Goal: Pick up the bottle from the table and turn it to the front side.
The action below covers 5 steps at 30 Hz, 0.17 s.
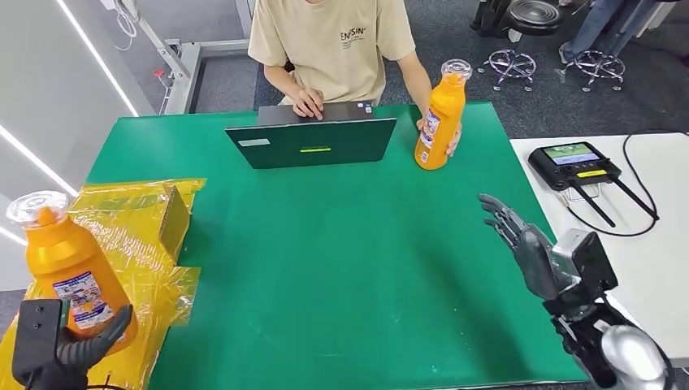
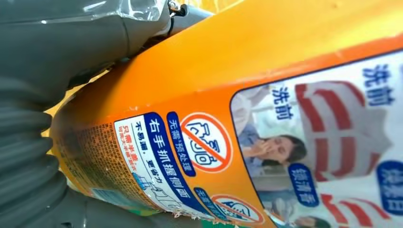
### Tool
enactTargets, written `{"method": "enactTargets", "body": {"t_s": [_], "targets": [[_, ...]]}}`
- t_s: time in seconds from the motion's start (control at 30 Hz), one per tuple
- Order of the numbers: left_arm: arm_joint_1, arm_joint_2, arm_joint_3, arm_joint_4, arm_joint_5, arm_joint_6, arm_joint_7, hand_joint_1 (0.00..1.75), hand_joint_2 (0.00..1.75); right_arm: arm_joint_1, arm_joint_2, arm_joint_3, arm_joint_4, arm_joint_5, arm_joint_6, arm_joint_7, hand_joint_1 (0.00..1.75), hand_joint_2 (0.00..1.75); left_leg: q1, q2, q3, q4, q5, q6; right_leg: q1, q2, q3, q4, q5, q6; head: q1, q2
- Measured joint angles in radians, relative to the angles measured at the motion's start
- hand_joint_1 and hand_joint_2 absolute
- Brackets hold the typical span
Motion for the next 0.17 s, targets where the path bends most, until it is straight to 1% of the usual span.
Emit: {"method": "enactTargets", "body": {"t_s": [0.1, 0.13, 0.17], "targets": [[-0.054, 0.055, 0.066, 0.104, -0.08, -0.023, 0.032, 0.11, 1.75, 0.07, 0.011, -0.017, -0.053, 0.01, -0.026, 0.015, 0.0, 0.0, 0.001, 0.002, 0.002, 0.0, 0.0, -0.001, 0.0, 0.001, 0.0, 0.002, -0.001, -0.001, 0.0, 0.0], [-0.072, 0.075, 0.077, 0.137, -0.096, -0.028, 0.033, 0.0, 1.31, 0.083, 0.013, -0.018, -0.062, 0.008, -0.033, 0.015, 0.0, 0.0, 0.001, 0.002, 0.002, 0.0, 0.001, -0.001, 0.0, 0.002, 0.0, 0.002, -0.001, -0.002, 0.0, 0.0], [-0.082, 0.084, 0.083, 0.155, -0.104, -0.03, 0.034, 0.0, 1.16, 0.089, 0.014, -0.019, -0.066, 0.007, -0.037, 0.015, 0.0, 0.0, 0.001, 0.002, 0.002, 0.0, 0.001, -0.002, 0.0, 0.002, 0.0, 0.002, -0.001, -0.002, 0.0, 0.0]]}}
